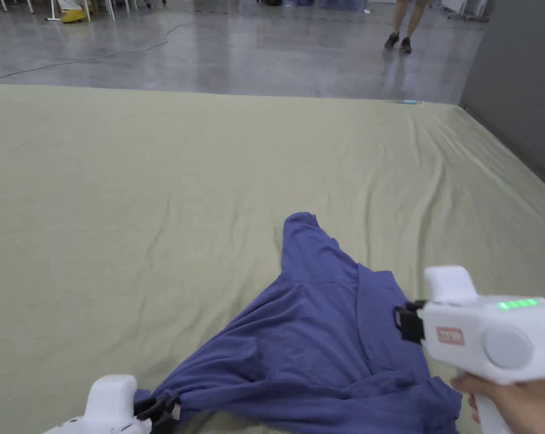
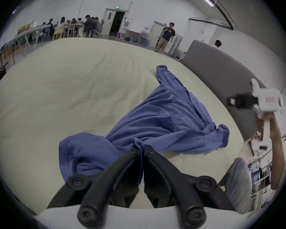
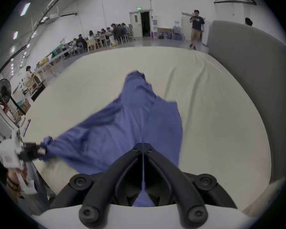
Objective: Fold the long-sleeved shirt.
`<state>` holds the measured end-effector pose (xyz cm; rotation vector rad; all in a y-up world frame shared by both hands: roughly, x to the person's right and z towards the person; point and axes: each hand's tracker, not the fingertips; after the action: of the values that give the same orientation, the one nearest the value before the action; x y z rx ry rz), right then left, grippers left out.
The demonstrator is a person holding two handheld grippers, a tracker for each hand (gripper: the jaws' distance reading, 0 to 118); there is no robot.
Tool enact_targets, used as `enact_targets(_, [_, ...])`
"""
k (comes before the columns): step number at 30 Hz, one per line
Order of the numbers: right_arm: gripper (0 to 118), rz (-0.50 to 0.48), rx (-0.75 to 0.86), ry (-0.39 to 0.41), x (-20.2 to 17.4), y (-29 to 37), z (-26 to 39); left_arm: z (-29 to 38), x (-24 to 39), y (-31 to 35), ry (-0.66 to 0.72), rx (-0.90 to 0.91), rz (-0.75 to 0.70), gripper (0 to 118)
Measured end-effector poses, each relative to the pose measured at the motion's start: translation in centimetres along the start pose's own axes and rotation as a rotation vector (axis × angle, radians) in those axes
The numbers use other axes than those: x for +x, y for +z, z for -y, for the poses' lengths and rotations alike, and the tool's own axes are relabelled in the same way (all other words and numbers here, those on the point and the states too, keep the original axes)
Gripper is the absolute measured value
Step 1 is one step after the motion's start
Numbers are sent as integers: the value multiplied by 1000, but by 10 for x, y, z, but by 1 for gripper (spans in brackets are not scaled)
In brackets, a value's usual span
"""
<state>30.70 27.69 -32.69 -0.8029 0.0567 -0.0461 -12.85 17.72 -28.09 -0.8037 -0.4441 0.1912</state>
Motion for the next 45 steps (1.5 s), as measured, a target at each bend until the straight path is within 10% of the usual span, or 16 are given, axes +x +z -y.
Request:
enact_targets(2, [113,-9,-16,34,-4,-35,-35,2,2,0,12,-10,2,1])
enact_targets(10, [110,17,-239,152,0,-223,-132,8,7,-1,52,-41,3,1])
enact_targets(13, [91,72,-353,204,-1,-269,-127,5,5,-1,82,-38,1,1])
enact_targets(15, [22,94,-457,226,-6,-286,-115,1,2,-1,97,-31,-1,1])
enact_targets(16, [16,35,-394,197,-13,-278,-112,-2,1,-1,101,-27,-4,1])
enact_targets(35, [14,120,373,48,29,87,-320,-302,14,79,-227,551,-166,1])
enact_targets(45, [14,255,533,18,31,116,-469,-545,43,49,-228,597,-240,1])
